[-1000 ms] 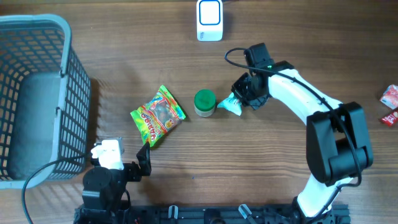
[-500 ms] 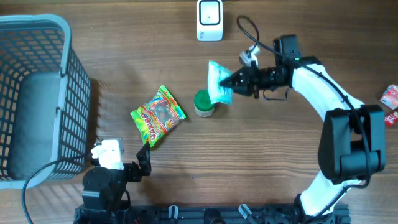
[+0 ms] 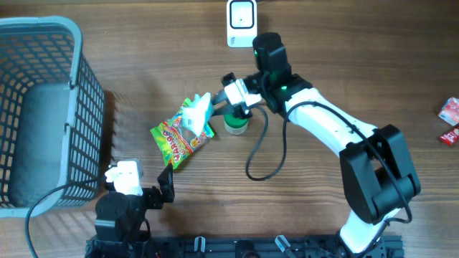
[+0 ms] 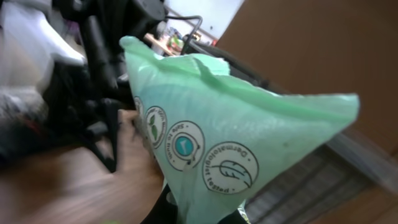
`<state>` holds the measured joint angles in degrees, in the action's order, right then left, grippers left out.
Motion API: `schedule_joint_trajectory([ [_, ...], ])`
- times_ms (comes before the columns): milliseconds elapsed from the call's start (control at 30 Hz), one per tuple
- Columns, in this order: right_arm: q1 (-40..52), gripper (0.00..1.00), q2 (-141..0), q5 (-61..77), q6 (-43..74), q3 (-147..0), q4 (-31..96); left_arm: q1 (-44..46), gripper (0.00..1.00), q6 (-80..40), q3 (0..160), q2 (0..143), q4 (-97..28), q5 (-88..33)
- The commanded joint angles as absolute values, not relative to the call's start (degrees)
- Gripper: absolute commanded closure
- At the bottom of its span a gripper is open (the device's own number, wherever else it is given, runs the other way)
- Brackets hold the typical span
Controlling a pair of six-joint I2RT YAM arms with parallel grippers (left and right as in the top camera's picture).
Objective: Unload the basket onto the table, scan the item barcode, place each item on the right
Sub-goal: 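Grasp the mint-green toilet paper pack with the right gripper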
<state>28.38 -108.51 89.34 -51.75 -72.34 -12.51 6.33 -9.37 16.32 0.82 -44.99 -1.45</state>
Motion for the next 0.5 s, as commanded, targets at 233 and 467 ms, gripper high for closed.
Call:
schedule_joint_trajectory([
  [233, 29.1, 0.96, -106.8, 92.9, -45.7, -73.2, -39.8, 6.6, 0.00, -9.7, 16.1, 0.4, -44.9, -1.9],
  [467, 29.0, 0.96, -106.8, 92.9, -16.3, -73.2, -44.9, 6.7, 0.00, -9.7, 16.1, 0.4, -44.9, -1.9],
])
